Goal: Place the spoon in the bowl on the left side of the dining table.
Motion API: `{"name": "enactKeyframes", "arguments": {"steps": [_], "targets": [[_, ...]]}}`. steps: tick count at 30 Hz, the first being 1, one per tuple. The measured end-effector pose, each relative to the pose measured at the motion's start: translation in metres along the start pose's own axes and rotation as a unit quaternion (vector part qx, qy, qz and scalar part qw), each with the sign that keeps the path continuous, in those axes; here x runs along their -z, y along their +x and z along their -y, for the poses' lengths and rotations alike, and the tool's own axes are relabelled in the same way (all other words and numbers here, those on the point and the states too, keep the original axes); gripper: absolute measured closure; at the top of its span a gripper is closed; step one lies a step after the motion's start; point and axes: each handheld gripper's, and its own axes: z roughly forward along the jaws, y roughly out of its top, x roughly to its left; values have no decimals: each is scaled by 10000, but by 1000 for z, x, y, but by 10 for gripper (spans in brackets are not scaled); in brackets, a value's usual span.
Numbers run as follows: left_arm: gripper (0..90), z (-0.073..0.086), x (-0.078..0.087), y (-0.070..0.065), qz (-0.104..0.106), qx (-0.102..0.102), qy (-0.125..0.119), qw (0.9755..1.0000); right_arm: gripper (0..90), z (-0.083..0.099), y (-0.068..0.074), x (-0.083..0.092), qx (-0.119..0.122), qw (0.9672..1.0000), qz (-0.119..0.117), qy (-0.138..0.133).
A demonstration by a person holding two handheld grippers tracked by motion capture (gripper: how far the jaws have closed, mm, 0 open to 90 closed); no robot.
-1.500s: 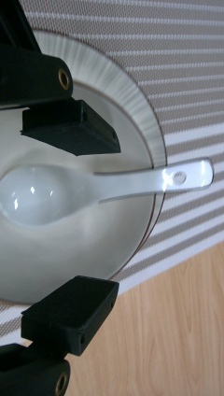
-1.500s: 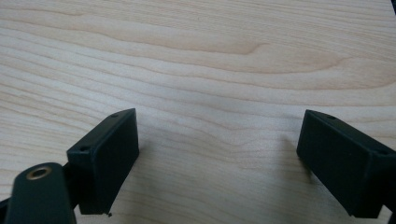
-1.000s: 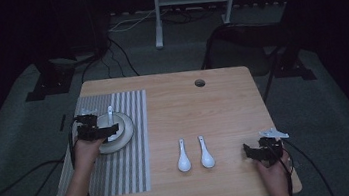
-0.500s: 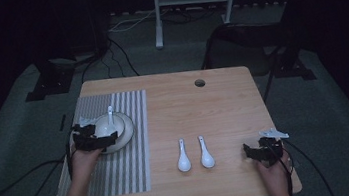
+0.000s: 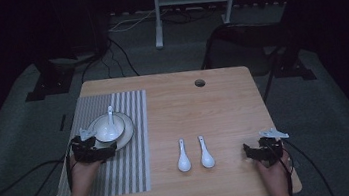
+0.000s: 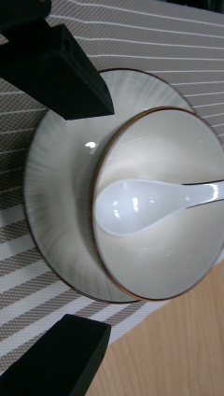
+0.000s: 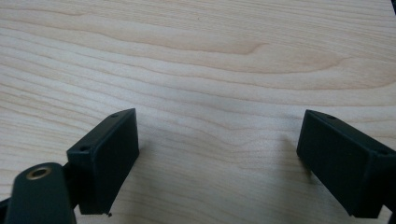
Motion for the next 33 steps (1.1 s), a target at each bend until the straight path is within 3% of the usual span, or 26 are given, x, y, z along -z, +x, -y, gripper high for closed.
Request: {"name": "enactKeyframes", "arguments": {"steps": [13, 33], "targets": [[2, 34, 11, -3, 199, 99, -214, 9995, 122, 0, 0, 0, -10, 10000, -1, 0], [2, 80, 34, 8, 188, 29, -275, 9994, 122, 0, 0, 0, -8, 10000, 0, 4]]}}
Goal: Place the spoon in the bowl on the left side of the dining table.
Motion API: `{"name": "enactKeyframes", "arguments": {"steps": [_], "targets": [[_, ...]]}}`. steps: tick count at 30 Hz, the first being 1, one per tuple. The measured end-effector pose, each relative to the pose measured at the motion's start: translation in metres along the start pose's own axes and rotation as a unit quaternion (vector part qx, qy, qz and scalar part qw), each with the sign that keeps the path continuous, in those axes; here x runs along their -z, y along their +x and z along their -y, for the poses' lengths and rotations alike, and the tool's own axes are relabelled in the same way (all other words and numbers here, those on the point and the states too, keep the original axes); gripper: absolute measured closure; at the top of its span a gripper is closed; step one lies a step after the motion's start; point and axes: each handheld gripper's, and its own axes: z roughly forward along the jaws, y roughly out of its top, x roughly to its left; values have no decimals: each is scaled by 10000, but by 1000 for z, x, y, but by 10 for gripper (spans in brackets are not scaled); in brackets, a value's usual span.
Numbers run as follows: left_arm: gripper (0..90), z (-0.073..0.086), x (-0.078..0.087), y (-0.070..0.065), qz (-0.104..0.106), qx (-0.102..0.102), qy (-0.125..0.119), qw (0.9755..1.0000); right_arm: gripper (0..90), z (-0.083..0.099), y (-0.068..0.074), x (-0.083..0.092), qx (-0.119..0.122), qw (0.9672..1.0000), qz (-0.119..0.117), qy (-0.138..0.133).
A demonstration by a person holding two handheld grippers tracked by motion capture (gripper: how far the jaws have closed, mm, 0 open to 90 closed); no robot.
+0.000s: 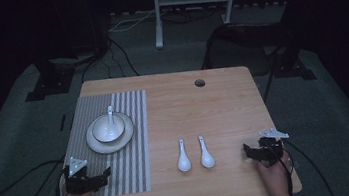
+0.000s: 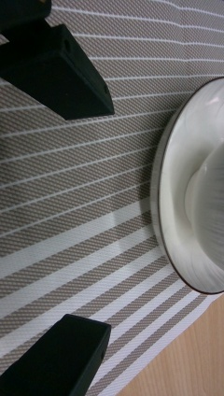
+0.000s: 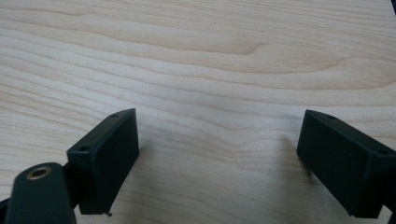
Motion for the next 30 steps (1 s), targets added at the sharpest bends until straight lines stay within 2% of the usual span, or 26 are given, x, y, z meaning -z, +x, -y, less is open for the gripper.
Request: {"name": "enactKeyframes", "arguments": {"steps": [11, 12, 19, 22, 25, 26, 29, 30], "targets": [[3, 17, 13, 1, 74, -119, -53, 9999, 122, 0, 0, 0, 1, 10000, 0, 0], [2, 21, 15, 2, 84, -200, -48, 9998, 122, 0, 0, 0, 1, 10000, 0, 0], [2, 30, 21, 4, 88, -107, -60, 9999, 122, 0, 0, 0, 1, 10000, 0, 0], [3, 35, 26, 8, -6, -48, -86, 10000, 122, 0, 0, 0, 1, 10000, 0, -1], [3, 39, 29, 10, -84, -79, -85, 9999, 122, 0, 0, 0, 1, 10000, 0, 0], [3, 43, 31, 11, -173, -112, -81, 9998, 122, 0, 0, 0, 0, 10000, 0, 0], [3, 46, 32, 13, -209, -103, -57, 9997, 122, 0, 0, 0, 0, 10000, 0, 0], [3, 48, 34, 15, -292, -73, -70, 9995, 122, 0, 0, 0, 1, 10000, 0, -1]]}}
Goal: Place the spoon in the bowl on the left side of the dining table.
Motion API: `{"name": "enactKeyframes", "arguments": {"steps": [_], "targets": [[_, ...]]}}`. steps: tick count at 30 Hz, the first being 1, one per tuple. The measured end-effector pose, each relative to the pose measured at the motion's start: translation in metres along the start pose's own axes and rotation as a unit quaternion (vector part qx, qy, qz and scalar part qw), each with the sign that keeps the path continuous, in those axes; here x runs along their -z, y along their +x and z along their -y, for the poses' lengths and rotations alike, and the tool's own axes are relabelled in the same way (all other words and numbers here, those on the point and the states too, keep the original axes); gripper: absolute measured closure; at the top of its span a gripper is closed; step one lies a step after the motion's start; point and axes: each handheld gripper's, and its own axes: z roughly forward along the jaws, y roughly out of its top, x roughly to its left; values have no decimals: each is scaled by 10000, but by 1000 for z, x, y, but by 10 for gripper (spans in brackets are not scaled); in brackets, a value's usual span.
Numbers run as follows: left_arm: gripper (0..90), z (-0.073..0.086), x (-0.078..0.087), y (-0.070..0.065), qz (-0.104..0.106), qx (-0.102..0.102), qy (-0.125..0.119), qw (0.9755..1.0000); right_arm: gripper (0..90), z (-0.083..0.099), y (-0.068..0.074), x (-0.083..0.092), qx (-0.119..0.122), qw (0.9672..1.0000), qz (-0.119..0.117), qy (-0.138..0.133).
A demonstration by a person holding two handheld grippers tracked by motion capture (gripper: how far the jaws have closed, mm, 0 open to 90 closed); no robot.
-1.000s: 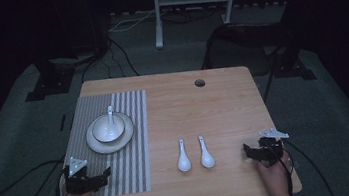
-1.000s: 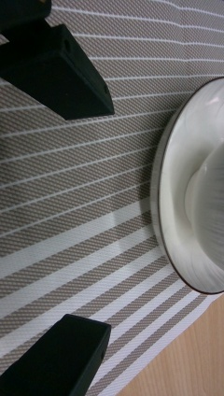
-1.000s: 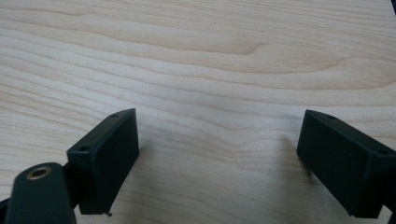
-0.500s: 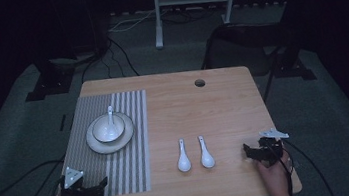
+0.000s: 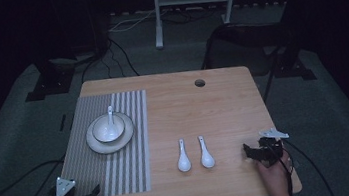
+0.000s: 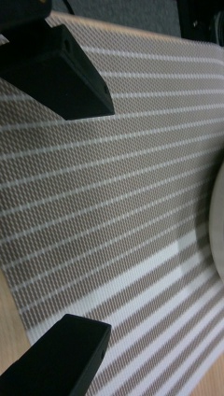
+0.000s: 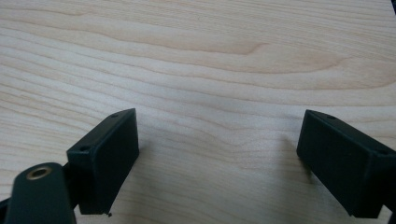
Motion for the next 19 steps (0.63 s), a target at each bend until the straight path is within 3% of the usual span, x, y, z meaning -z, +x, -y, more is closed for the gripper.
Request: {"name": "enactKeyframes", "arguments": {"steps": [7, 10, 15, 19], "targets": [[3, 4, 5, 4, -347, 46, -104, 9993, 122, 0, 0, 0, -1, 10000, 0, 0], [3, 7, 5, 4, -649, 21, -67, 9979, 122, 0, 0, 0, 0, 10000, 0, 0], [3, 8, 4, 5, -712, 56, -62, 9974, 122, 0, 0, 0, 0, 10000, 1, 0], [3, 8, 2, 6, -617, 133, -29, 9980, 122, 0, 0, 0, 0, 10000, 3, 2]]}}
